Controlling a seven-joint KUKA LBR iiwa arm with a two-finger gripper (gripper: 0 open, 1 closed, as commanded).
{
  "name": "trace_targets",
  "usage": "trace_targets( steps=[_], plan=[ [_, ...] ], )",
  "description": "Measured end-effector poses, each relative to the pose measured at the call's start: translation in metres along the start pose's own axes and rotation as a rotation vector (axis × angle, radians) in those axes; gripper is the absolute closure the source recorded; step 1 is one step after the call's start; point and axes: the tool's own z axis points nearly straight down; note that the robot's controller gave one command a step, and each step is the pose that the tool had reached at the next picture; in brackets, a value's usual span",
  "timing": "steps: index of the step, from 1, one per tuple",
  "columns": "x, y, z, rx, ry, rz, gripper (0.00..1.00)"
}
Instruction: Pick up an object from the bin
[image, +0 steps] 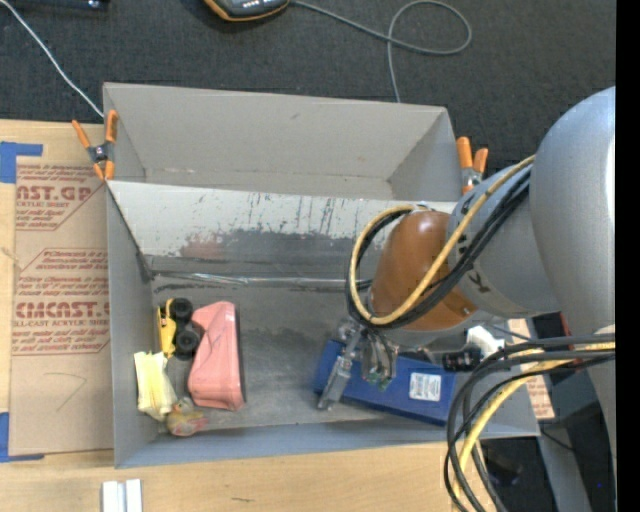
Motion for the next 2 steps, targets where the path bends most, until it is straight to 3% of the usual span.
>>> trace_targets(
  steps=[2],
  plan=[
    [0.0, 0.0, -0.0005, 0.0, 0.0, 0.0, 1.0]
  ],
)
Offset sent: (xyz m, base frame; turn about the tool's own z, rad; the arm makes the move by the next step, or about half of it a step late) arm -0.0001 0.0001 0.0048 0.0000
